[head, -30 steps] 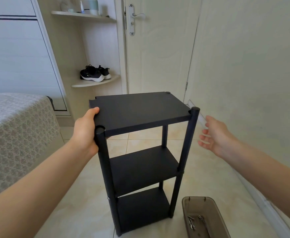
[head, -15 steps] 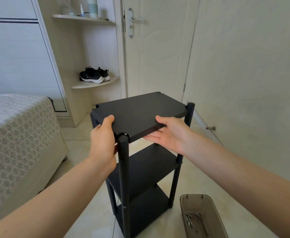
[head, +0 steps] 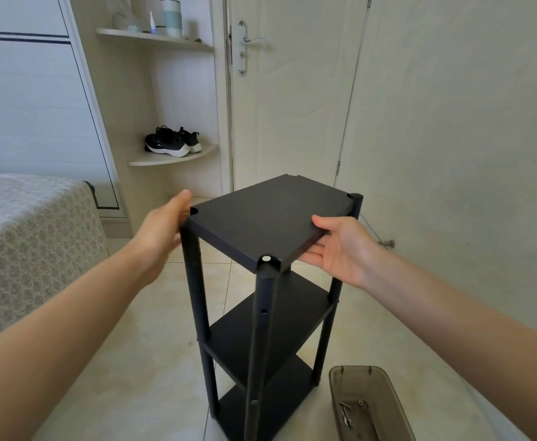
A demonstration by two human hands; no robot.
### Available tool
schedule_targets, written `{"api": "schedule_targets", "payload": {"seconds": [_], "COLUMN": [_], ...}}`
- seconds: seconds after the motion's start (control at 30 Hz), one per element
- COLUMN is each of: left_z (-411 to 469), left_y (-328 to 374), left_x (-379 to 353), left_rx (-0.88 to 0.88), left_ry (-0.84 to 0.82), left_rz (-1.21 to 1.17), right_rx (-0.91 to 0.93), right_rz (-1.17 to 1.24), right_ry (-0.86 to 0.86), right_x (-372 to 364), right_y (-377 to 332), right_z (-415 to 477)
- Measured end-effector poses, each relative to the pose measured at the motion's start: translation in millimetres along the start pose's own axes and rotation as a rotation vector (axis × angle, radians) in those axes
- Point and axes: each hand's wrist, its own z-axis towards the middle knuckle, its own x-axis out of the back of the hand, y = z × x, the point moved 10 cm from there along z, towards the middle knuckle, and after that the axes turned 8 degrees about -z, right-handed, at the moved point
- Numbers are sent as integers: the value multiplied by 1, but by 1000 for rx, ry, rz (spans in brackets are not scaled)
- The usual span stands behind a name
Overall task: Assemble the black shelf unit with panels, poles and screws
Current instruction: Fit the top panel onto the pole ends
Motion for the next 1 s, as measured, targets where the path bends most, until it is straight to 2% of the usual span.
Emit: {"api": "schedule_targets", "payload": {"seconds": [0.13,0.3,0.53,0.77,1.0], "left_z": [-14,-34,-47,-42,-32], "left_y": [-19,-27,-26,-32,-30], "left_x": [-41,-66,-71,-67,-75], "left_rx": [138,160,127,256,443], "left_ry": [-291,-470,-439,-416,-473], "left_rz": [-129,-178,-220,-140,-121], "right_rx": [9,45,67,50,42], "right_rz": [-36,-36,23,5,-34], "right_ry": [37,93,129,105,101], "right_x": [21,36,39,37,36], "right_y": [-7,-15,-15,-12,-12], "right_z": [-5,-8,-10,-12,-13]}}
